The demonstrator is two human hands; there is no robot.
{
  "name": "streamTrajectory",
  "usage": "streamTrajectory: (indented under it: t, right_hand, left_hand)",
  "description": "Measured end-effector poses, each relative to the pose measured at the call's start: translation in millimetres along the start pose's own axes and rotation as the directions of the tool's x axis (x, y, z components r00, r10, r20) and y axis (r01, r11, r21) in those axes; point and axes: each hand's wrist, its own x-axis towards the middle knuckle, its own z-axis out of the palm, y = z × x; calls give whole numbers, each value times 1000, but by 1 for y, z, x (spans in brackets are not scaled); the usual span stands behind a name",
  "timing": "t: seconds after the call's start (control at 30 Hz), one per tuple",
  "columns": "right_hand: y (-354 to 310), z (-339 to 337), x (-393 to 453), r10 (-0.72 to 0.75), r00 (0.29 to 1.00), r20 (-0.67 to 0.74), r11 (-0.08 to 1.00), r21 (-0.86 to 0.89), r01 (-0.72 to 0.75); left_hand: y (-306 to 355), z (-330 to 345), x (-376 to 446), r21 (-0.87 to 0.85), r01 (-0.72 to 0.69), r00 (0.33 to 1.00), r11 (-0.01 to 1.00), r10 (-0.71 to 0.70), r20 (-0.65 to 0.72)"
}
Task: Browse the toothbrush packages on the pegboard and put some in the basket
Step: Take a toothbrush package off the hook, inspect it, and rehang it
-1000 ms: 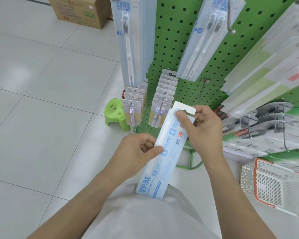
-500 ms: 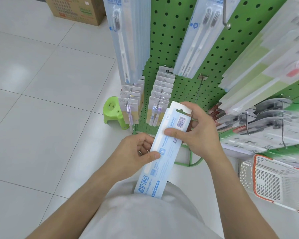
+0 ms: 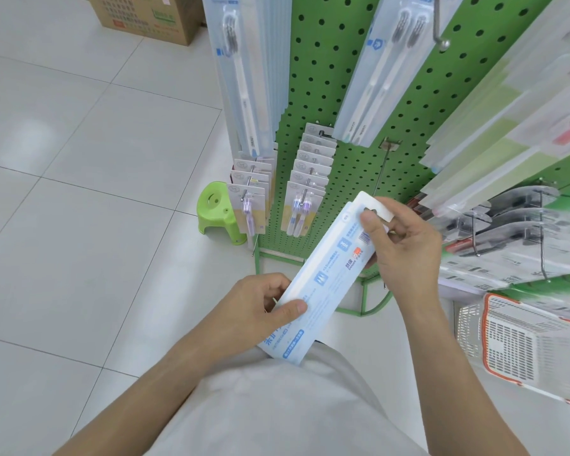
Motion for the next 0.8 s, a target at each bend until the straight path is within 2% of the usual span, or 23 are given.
streamTrajectory:
  t: [0.13, 0.3, 0.4, 0.57, 0.73, 0.8]
  right_hand:
    - [1, 6, -5, -3, 1000, 15, 998, -57, 3]
    - [7, 21, -21, 21, 990, 137, 998, -65, -12]
    - [10, 24, -30, 25, 991, 135, 997, -81, -14]
    - [8, 26, -37, 101, 973, 208, 995, 0, -103]
    - [5, 28, -42, 109, 991, 78, 969, 216, -124]
    - [5, 29, -44, 105, 990, 94, 956, 263, -126]
  left_hand:
    - [4, -3, -1, -29, -13, 1000, 999, 12, -26]
    - [6, -3, -4, -84, -7, 998, 996, 2, -55]
    - [3, -2, -7, -84, -9, 997, 996, 2, -81]
    - [4, -1, -8, -121, -53, 987, 991, 33, -158]
    - [7, -7, -11, -119, -36, 994, 992, 23, -108]
    - [6, -8, -12, -107, -30, 994, 994, 18, -105]
